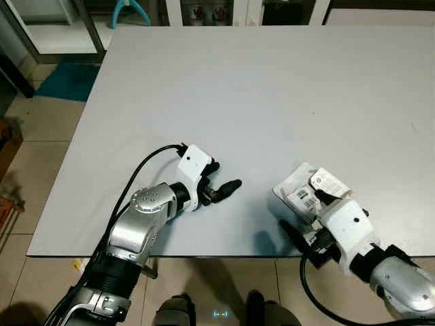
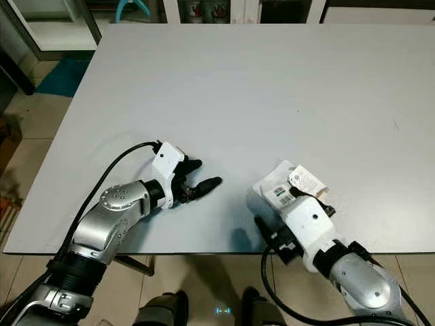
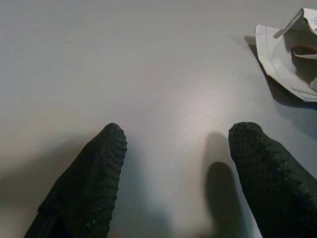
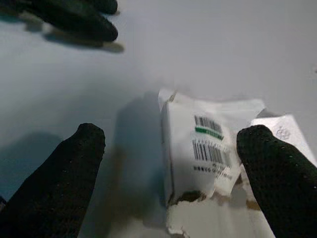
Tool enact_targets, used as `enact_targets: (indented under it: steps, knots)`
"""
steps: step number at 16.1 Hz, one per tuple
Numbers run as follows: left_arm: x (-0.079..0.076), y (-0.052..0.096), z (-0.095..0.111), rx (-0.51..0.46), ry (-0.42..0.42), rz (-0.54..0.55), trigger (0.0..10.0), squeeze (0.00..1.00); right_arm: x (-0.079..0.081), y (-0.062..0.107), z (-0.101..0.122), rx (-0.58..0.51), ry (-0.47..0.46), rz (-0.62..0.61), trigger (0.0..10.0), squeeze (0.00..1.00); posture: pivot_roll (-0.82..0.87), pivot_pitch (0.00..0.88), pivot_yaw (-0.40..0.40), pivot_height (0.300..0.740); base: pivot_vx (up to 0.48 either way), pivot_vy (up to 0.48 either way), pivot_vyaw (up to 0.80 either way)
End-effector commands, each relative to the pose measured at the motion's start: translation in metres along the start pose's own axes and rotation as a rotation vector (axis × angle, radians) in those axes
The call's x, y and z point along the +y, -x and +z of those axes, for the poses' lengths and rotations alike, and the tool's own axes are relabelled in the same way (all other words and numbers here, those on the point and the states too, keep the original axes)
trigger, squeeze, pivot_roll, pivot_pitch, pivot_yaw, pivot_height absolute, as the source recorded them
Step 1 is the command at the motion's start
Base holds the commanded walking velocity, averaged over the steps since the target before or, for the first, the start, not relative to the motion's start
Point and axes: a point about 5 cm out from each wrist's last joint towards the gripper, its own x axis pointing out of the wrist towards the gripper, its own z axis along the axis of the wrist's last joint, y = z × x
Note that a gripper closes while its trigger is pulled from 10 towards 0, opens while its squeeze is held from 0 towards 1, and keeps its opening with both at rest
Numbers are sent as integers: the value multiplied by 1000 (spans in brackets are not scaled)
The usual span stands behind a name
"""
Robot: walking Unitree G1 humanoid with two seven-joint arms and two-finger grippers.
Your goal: Picking trash to rubbish bin
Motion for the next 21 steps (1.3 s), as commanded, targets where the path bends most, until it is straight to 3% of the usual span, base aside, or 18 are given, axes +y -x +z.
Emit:
enact_targets:
  steps: [1,5,9,10,11,13,21]
  knots:
    - [-3,2,-20,83,42,-5,10000,0,4,-2,-5,6,13,13,10000,0,206,237,14,740,0,0,0]
    - [-3,4,-20,92,43,-8,10000,0,0,-12,-17,22,24,-4,10000,0,208,256,21,740,0,0,0]
    - [-2,7,-21,97,45,-1,10000,0,8,-10,-46,76,-105,-1,10000,0,213,266,21,740,0,0,0]
    - [-3,8,-22,98,46,-3,10000,0,9,-10,-54,91,-141,-10,8275,0,212,268,22,740,0,0,0]
    - [-3,8,-22,100,46,-3,10000,0,9,-9,-59,98,-161,-22,0,0,212,268,22,740,0,0,0]
    - [-4,10,-22,105,47,-6,10000,0,13,-8,-76,138,-202,-39,0,0,217,281,26,740,0,0,0]
    - [-5,7,-21,100,50,-2,10000,0,13,-10,-72,81,-212,-54,0,0,216,261,17,740,0,0,0]
